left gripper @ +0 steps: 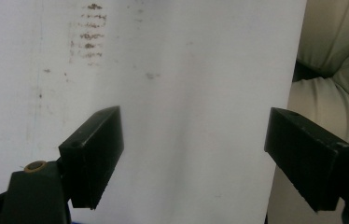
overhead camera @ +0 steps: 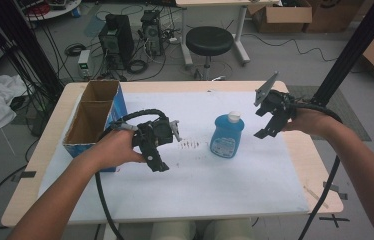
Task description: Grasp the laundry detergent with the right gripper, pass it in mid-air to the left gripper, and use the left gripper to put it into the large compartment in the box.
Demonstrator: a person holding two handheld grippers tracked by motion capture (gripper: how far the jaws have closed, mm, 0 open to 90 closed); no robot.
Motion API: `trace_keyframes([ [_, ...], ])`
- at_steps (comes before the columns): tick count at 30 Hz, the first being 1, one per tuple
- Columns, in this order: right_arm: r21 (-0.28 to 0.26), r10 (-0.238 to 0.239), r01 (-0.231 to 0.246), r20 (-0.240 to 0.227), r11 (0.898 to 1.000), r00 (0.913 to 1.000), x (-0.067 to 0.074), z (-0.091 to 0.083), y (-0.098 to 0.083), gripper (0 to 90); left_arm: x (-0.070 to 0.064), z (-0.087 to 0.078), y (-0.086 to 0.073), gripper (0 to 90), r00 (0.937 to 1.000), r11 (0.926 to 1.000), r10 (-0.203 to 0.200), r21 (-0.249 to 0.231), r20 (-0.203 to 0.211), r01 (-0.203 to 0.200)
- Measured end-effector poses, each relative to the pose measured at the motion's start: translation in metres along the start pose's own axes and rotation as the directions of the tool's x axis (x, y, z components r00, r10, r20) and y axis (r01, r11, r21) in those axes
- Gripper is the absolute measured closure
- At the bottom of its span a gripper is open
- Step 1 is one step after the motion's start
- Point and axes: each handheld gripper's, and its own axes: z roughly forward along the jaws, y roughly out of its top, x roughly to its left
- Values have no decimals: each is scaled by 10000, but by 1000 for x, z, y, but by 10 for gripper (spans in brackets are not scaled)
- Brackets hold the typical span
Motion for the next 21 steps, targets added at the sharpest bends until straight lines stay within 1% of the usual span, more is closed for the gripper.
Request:
trace_keyframes([
  [3, -109, 29, -29, 36, 9999, 10000, -1, 0, 0, 163, 0, 0, 0, 202, 10000, 10000, 37, 51, -9, -37],
  [5, -184, 135, -135, 36, 9997, 9999, -1, 0, 0, 162, 0, 0, -1, 202, 10000, 9999, 32, 95, -2, -32],
  [8, -253, 218, -216, 55, 9994, 9997, -1, 1, -1, 163, 0, 0, -1, 202, 10000, 10000, -10, 26, -5, 10],
  [14, -463, 331, -331, -7, 9984, 9995, 1, 2, -2, 162, 0, 1, -1, 202, 10000, 10000, -15, 21, -37, 15],
  [16, -604, 436, -437, -30, 9972, 9990, 2, 2, -3, 160, 0, 0, -1, 201, 10000, 9999, 55, 112, -69, -55],
  [21, -841, 592, -598, -95, 9947, 9982, 2, 4, -6, 158, 0, 1, -1, 201, 10000, 10000, -3, 84, -50, 3],
])
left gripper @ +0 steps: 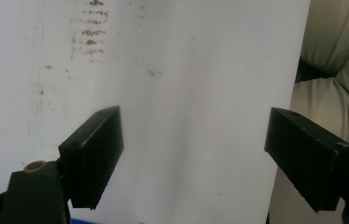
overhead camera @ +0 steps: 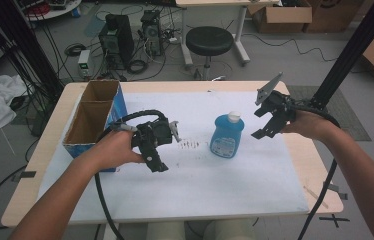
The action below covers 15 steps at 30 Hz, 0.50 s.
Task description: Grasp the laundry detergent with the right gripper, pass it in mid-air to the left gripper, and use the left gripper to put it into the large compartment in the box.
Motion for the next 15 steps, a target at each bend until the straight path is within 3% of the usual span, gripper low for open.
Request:
trace_keyframes([
  [15, -390, 366, -370, -125, 9986, 9993, 1, 5, -12, 158, 3, 1, 0, 201, 10000, 10000, -21, -44, -17, 21],
])
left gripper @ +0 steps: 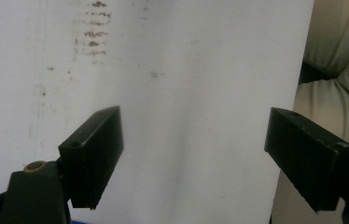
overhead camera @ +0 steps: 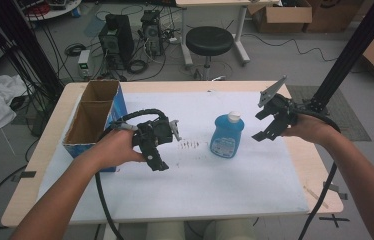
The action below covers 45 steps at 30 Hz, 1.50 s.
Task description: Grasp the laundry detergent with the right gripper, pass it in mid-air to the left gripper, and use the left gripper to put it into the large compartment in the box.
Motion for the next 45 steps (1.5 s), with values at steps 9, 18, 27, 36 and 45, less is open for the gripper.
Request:
trace_keyframes([
  [9, -404, 198, -201, -75, 9990, 9998, 0, 3, -5, 158, 0, 0, -1, 201, 10000, 10000, -28, 34, -2, 28],
  [18, -939, 435, -445, -126, 9946, 9990, -2, 6, -13, 158, 1, 1, -1, 201, 10000, 10000, -82, 44, 8, 82],
  [27, -1801, 717, -759, -300, 9807, 9970, 0, 10, -24, 154, 1, 2, -1, 201, 10000, 10000, -74, 54, 2, 74],
  [36, -2625, 804, -892, -442, 9608, 9958, 3, 22, -34, 154, 2, 2, -2, 201, 10000, 9999, -95, 60, 1, 95],
  [45, -3533, 944, -1095, -598, 9291, 9937, 6, 35, -45, 153, 3, 2, -4, 201, 9999, 9999, -151, 36, 17, 151],
])
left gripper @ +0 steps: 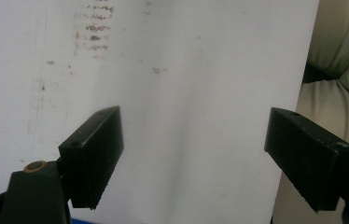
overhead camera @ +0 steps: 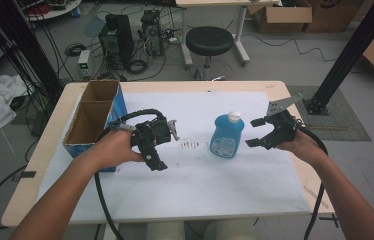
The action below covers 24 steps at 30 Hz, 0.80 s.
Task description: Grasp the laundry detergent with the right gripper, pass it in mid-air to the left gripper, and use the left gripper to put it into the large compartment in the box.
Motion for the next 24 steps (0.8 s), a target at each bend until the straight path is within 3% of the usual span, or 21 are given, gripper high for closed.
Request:
trace_keyframes([
  [8, -524, 10, -14, -64, 9986, 10000, 1, 7, -6, 153, 1, 0, 0, 201, 10000, 10000, -5, 8, 22, 5],
  [24, -725, -57, 54, -39, 9974, 10000, 2, 26, -1, 152, 2, 0, -2, 202, 10000, 10000, -43, -28, 25, 43],
])
